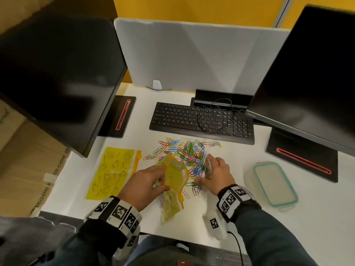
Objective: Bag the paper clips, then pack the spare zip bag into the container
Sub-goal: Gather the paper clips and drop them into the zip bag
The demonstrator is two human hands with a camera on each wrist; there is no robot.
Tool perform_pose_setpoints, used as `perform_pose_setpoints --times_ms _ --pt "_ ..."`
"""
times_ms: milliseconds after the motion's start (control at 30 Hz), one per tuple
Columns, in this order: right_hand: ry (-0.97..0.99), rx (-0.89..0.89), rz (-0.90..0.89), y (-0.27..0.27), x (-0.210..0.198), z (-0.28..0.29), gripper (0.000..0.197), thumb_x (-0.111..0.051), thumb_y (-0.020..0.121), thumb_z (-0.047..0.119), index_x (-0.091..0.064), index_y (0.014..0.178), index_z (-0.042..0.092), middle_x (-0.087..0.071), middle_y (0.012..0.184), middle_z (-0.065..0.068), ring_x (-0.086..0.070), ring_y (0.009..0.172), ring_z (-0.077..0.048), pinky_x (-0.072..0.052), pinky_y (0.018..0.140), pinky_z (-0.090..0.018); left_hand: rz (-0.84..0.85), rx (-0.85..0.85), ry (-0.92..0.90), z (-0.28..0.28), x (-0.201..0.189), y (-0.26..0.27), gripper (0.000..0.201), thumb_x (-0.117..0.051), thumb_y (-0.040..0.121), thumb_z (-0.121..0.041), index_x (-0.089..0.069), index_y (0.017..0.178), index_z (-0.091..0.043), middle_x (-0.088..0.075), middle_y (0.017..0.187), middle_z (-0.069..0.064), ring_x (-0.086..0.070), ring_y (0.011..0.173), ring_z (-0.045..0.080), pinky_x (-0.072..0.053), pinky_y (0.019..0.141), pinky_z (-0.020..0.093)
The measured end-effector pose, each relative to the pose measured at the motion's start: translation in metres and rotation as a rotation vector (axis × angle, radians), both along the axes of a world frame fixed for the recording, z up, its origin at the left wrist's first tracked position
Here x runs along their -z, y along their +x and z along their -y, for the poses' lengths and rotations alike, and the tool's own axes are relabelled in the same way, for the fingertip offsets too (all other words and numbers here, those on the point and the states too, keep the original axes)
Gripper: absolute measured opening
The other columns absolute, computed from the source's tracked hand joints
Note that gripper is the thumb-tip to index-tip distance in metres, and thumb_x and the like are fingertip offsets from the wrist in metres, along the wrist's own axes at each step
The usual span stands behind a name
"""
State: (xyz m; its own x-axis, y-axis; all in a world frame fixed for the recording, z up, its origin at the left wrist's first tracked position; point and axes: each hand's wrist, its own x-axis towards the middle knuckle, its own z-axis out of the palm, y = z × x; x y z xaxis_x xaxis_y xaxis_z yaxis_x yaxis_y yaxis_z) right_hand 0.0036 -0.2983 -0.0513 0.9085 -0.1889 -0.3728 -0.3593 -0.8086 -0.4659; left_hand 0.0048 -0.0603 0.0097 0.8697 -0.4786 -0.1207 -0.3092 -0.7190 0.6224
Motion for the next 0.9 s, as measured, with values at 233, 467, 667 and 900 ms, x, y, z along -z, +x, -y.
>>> perform_pose_setpoints --times_ms 233,467,667,900 --pt "-0.201 -0.131 -0.026 0.008 0.008 -0.023 0.058 -0.061 0.084 0.022 -0.035 0.136 0.016 -0.042 0.13 -0.013 -0.041 0.12 -0.031 -0.046 0.093 -0.041 -0.007 -0.014 -0.007 0.0 0.003 -0.003 0.036 -0.07 0.077 -0.027 -0.039 0.061 -0.037 -0.056 0.131 -0.005 -0.048 0.12 0.004 -0.044 0.089 0.021" --pt "-0.134 -0.084 0.075 0.015 0.004 -0.013 0.022 -0.048 0.088 0.005 -0.058 0.108 0.006 -0.06 0.105 -0.019 -0.06 0.096 -0.034 -0.047 0.079 -0.034 -0.012 -0.006 0.007 0.002 0.002 0.002 0.038 -0.07 0.078 -0.025 -0.038 0.06 -0.036 -0.055 0.133 -0.004 -0.048 0.121 0.006 -0.042 0.088 0.019" --pt "0.183 0.23 0.267 0.004 -0.027 -0.003 0.01 -0.067 0.077 0.003 -0.07 0.077 0.012 -0.067 0.071 -0.006 -0.058 0.068 -0.021 -0.042 0.067 -0.022 -0.015 0.011 0.025 0.006 0.002 0.007 0.03 -0.07 0.077 -0.024 -0.044 0.064 -0.029 -0.057 0.129 -0.003 -0.047 0.124 0.008 -0.042 0.087 0.02" --pt "0.555 0.231 0.451 0.0 -0.08 -0.034 0.034 -0.075 0.069 0.001 -0.063 0.063 0.032 -0.062 0.06 0.002 -0.06 0.06 -0.024 -0.052 0.063 -0.032 -0.025 0.007 0.012 0.011 0.001 0.011 0.021 -0.071 0.076 -0.022 -0.052 0.069 -0.019 -0.061 0.123 -0.002 -0.045 0.125 0.006 -0.044 0.085 0.021"
